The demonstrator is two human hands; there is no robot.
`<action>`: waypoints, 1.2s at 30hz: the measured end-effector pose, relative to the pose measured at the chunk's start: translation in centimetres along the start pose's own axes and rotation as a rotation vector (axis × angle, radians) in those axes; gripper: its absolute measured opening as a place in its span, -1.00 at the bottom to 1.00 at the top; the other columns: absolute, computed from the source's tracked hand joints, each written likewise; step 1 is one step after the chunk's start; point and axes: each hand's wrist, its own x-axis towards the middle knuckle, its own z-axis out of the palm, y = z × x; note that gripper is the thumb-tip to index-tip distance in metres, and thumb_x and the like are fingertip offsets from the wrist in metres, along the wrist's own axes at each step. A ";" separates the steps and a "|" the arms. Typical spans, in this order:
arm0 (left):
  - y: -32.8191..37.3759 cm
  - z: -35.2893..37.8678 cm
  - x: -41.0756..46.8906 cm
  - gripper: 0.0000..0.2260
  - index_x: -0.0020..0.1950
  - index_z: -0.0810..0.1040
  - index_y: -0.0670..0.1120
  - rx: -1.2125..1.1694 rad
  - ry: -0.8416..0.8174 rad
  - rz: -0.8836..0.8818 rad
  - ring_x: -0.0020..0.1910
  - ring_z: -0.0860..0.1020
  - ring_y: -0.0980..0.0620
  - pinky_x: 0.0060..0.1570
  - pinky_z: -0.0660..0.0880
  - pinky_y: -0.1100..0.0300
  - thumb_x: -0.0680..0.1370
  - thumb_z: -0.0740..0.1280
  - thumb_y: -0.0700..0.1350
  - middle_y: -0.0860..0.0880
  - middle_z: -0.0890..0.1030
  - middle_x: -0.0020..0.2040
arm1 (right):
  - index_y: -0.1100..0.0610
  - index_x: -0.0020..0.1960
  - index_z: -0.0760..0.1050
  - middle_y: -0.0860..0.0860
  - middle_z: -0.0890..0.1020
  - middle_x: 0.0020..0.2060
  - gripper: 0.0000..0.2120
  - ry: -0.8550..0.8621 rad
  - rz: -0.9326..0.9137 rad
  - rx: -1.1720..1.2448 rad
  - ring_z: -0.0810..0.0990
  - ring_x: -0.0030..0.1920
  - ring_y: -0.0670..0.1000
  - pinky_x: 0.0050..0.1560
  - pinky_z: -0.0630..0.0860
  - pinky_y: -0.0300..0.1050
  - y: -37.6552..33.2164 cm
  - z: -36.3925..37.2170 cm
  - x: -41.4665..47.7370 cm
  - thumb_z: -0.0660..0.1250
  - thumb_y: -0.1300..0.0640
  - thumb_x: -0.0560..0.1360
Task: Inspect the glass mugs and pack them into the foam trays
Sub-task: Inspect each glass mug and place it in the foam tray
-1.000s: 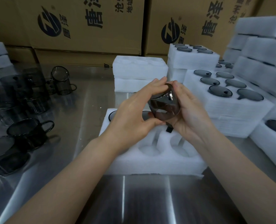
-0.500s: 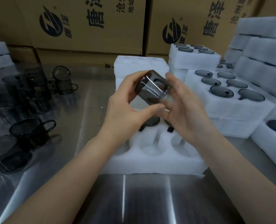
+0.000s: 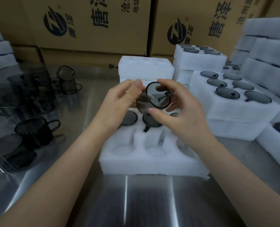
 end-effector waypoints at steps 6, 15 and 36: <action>-2.4 -2.3 0.9 -0.72 0.00 0.65 -0.16 0.074 0.238 -0.196 -0.05 0.64 -0.19 0.08 0.53 -0.15 0.61 0.28 0.03 -0.17 0.68 -0.11 | -0.16 0.39 0.37 -0.28 0.54 0.19 -0.42 -0.247 -0.088 0.005 0.53 0.17 -0.11 0.13 0.42 -0.30 -2.2 0.7 -0.9 0.41 -0.12 0.40; -3.4 -1.9 0.6 -0.86 0.01 0.63 -0.27 0.212 0.105 -0.334 -0.15 0.57 -0.01 -0.13 0.48 0.17 0.57 0.34 -0.22 -0.18 0.64 -0.12 | -0.06 0.37 0.46 -0.24 0.57 0.11 -0.42 -0.430 -0.168 -0.242 0.38 0.13 -0.08 0.26 0.18 -0.04 -3.5 2.1 -1.9 0.42 -0.09 0.36; -4.3 -1.9 1.0 -0.87 -0.12 0.66 -0.16 0.293 0.140 -0.330 -0.10 0.60 0.02 0.04 0.52 0.06 0.54 0.36 -0.14 -0.06 0.67 -0.18 | -0.06 0.25 0.49 -0.22 0.55 0.03 -0.54 -0.557 -0.146 -0.369 0.33 0.06 -0.08 0.16 0.20 -0.02 -4.7 2.6 -1.6 0.33 -0.12 0.38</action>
